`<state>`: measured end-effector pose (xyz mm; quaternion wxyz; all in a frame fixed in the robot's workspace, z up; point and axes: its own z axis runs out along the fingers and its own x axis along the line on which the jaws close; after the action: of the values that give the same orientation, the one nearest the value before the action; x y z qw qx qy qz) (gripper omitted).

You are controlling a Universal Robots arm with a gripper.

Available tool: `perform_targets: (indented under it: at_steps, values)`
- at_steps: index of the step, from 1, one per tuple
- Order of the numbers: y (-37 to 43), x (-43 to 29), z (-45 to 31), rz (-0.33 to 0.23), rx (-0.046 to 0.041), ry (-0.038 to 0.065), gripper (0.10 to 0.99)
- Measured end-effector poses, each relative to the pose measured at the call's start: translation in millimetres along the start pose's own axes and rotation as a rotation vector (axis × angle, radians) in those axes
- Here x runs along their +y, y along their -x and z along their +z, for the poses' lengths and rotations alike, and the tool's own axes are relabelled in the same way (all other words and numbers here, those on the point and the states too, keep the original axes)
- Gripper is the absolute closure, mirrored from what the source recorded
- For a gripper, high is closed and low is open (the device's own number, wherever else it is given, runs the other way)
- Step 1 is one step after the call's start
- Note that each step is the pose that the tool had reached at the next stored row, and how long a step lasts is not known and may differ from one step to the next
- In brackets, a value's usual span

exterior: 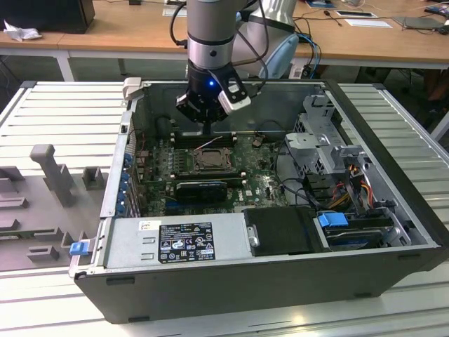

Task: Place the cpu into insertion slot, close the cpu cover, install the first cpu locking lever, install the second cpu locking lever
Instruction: 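Install the first cpu locking lever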

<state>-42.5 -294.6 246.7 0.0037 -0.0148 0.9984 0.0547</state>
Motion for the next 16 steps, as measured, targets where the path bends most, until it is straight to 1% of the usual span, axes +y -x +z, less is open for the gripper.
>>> perform_targets:
  at_steps: [10,16]
  values:
    - [6.9,-0.3,1.0,0.000,0.0000,0.001,0.980]
    - [13.5,-0.6,1.4,0.000,0.0000,0.001,0.980]
